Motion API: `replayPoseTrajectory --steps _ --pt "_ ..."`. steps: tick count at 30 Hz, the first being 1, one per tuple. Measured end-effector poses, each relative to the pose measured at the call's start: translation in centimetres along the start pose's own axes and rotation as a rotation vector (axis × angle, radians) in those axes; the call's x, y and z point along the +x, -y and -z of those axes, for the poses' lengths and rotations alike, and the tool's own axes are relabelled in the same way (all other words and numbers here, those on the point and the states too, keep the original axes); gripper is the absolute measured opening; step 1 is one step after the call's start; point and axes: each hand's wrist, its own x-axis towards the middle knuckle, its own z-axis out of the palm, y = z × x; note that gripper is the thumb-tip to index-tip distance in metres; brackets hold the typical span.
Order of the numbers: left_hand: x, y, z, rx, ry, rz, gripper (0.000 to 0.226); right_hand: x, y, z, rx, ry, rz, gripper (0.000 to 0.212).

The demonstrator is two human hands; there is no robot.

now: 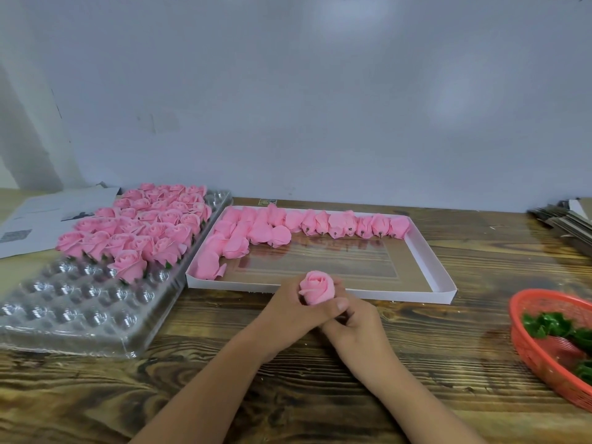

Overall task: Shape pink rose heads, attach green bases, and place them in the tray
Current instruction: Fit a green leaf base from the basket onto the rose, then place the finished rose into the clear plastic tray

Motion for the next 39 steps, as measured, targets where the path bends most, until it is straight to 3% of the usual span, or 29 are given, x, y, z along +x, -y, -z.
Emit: replayPoseTrajectory --steps 2,4,8,11,15,22,26,33,35,39 --pt "0.1 0.1 0.0 -0.027 -0.009 -0.028 0.050 0.2 -0.1 0.0 0.006 -0.060 -0.025 0.019" --pt "0.3 0.1 0.2 -0.081 -0.087 -0.087 0.063 0.3 -0.7 0.1 -0.010 -0.073 -0.069 0.016" --pt "0.1 -0.1 0.6 -0.100 -0.184 -0.215 0.032 0.1 -0.9 -0.1 -0.117 0.062 -0.097 0.023" --pt "0.0 0.2 0.3 -0.031 -0.122 -0.200 0.017 -0.1 -0.5 -0.3 -0.119 0.113 -0.070 0.035" --pt "0.3 0.6 0.2 0.071 -0.076 -0.108 0.004 -0.2 -0.4 -0.1 -0.088 0.117 -0.074 0.034" --pt "0.3 0.5 0.2 0.060 0.019 -0.009 0.025 0.1 -0.9 0.3 0.003 -0.042 -0.068 0.027" --pt "0.4 0.8 0.3 0.107 -0.117 -0.086 0.032 0.2 -0.8 0.2 -0.025 -0.122 -0.062 0.035" --pt "0.4 1.3 0.8 0.200 -0.166 -0.189 0.027 0.3 -1.2 0.1 -0.183 -0.161 -0.074 0.019" --pt "0.5 1.2 1.0 0.214 -0.167 -0.181 0.028 0.5 -1.0 0.1 -0.180 -0.140 -0.107 0.024" --pt "0.5 0.9 1.9 0.194 -0.193 -0.119 0.028 0.6 -1.0 0.0 -0.182 -0.139 -0.157 0.054"
